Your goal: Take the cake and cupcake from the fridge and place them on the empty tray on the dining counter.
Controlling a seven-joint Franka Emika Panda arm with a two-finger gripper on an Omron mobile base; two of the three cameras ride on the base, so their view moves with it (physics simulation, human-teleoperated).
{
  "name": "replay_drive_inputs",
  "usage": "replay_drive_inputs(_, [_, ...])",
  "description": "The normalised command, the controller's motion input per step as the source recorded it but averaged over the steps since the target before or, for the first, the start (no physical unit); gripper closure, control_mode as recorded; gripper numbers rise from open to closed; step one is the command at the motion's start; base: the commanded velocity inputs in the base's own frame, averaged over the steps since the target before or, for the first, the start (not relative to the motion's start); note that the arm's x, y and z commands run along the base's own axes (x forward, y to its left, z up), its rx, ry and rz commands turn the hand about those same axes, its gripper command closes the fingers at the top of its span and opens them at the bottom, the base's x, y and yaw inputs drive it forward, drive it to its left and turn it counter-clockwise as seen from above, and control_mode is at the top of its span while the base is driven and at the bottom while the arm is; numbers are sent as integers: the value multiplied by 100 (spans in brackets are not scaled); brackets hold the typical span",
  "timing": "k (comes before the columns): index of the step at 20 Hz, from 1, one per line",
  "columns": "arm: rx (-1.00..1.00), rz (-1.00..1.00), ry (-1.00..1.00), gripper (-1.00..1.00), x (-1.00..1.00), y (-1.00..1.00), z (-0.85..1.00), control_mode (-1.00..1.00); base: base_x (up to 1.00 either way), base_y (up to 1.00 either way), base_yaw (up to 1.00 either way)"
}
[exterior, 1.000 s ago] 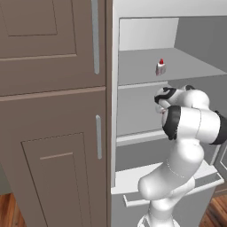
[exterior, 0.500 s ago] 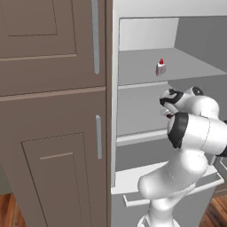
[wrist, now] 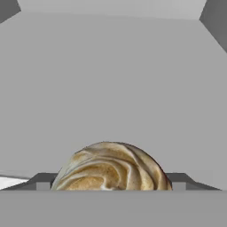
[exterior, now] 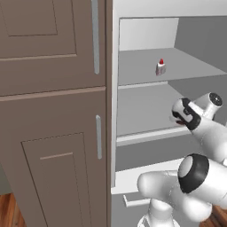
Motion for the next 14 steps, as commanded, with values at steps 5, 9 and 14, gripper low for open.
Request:
replay_drive_inputs(5, [0,0,-5,100,-92,9,76,-100,0,0,0])
replay_drive_inputs(9, [0,0,-2,100,-98,12,84,-100,0,0,0])
replay_drive_inputs(14, [0,-1,5,100,-97,13,94,-100,0,0,0])
